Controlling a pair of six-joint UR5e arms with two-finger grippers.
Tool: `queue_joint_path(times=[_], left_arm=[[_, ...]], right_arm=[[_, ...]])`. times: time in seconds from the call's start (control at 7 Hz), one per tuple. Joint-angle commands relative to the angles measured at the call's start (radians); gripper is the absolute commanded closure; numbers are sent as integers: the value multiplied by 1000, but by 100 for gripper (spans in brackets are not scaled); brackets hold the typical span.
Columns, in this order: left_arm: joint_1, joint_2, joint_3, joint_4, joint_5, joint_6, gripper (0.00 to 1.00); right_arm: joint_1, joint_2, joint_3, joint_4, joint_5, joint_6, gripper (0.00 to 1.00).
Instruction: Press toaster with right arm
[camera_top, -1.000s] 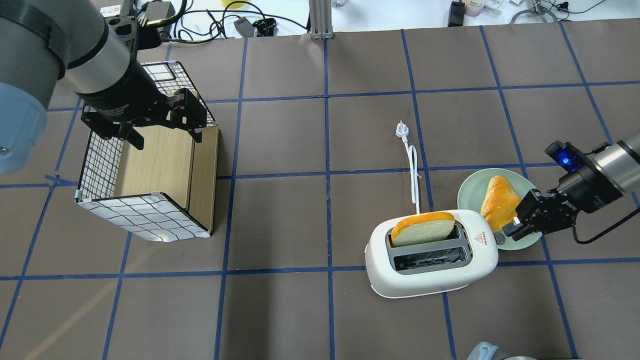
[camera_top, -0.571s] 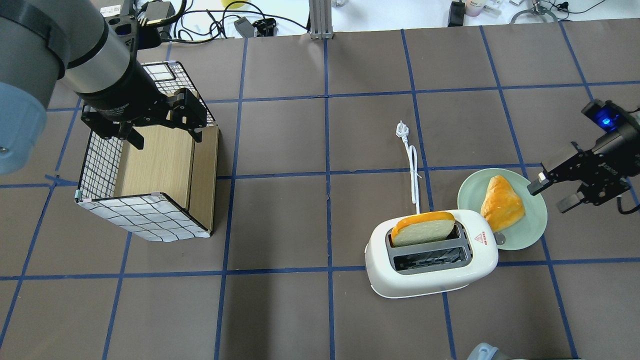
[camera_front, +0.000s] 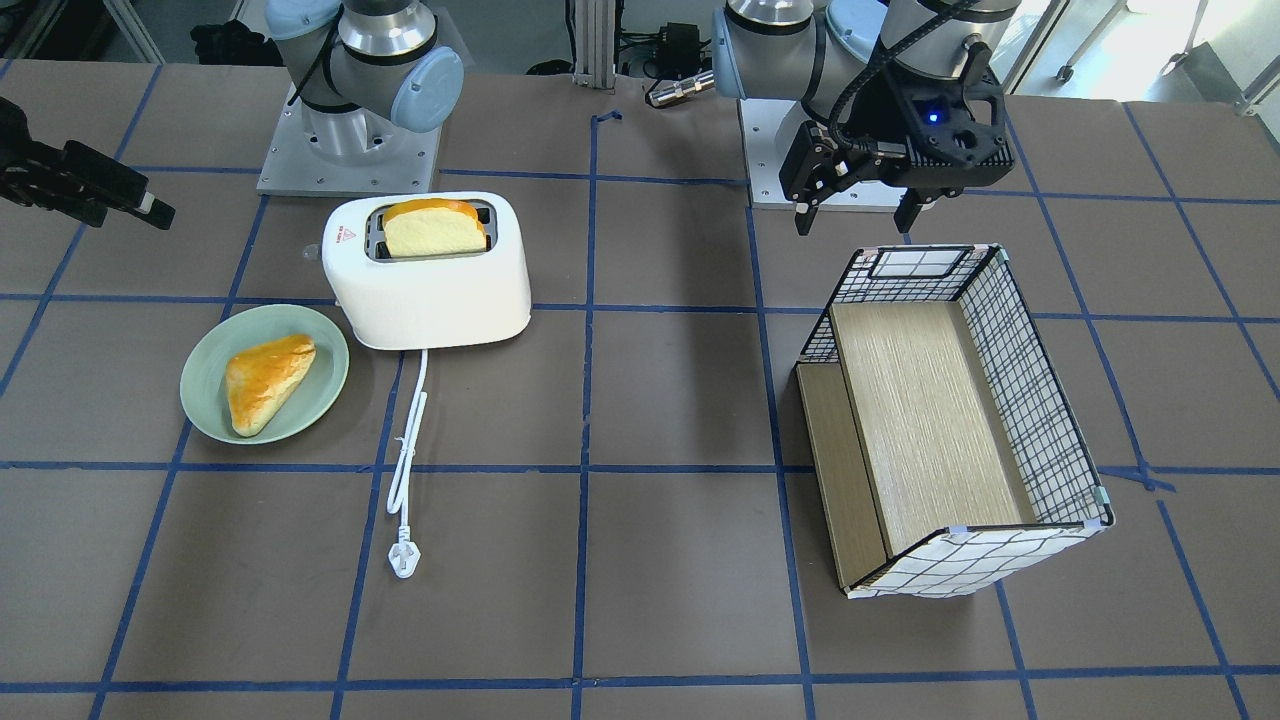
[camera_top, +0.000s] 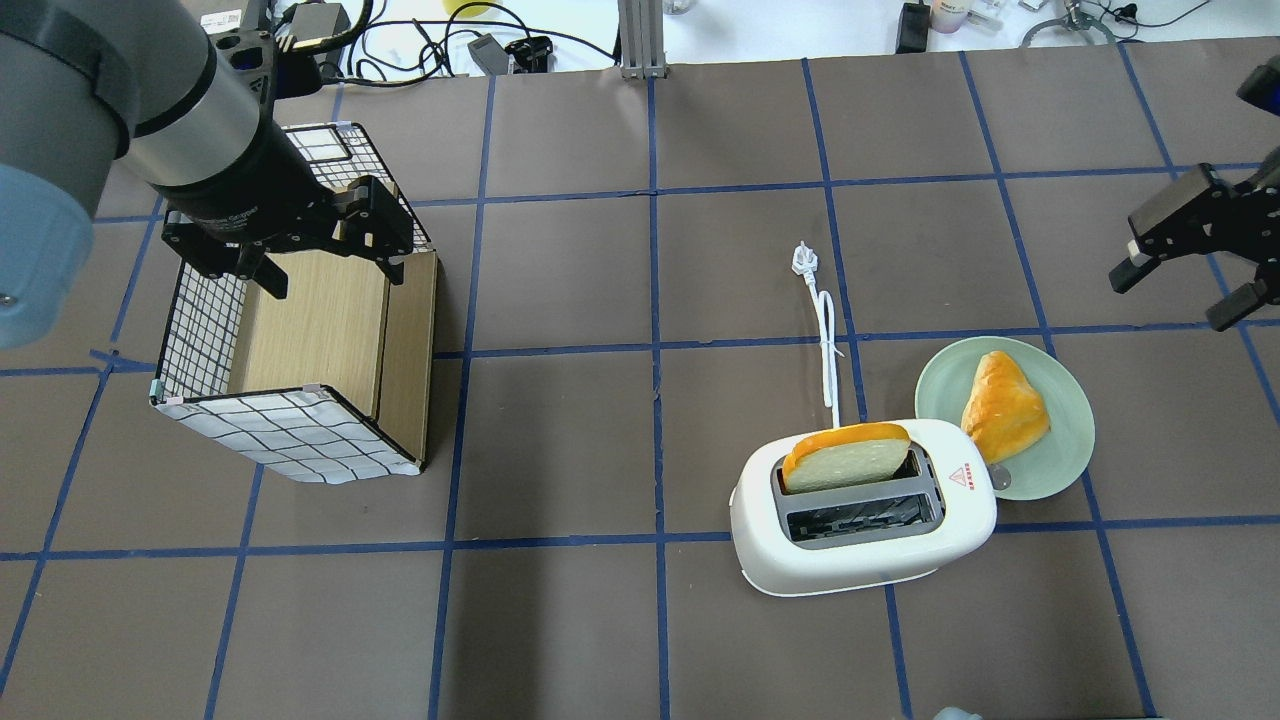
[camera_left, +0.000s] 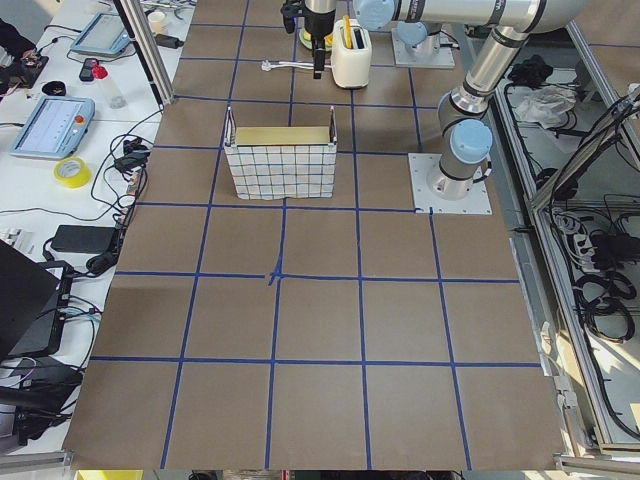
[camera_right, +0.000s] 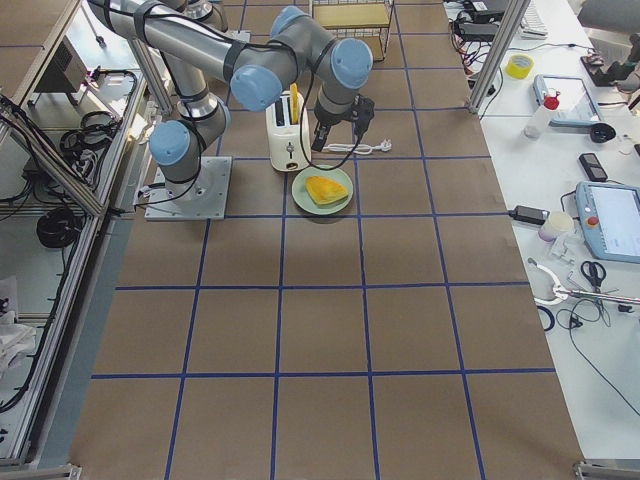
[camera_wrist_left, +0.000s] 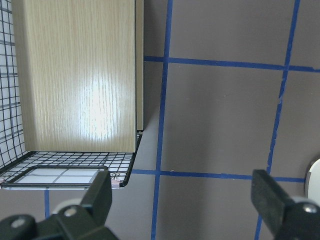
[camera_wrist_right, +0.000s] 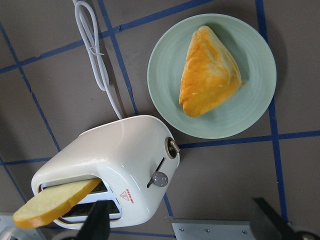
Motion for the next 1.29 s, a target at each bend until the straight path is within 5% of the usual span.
queue_joint_path(times=[0.0,0.71,1.14], left_arm=[[0,0,-1,0,0,0,0],[0,0,-1,0,-1,0,0],[0,0,-1,0,0,0,0]], right_arm=[[177,-4,-38,-102,-49,114,0],[457,1,-36,-204,-190,391,0],[490,4,-36,-204,-196,431,0]])
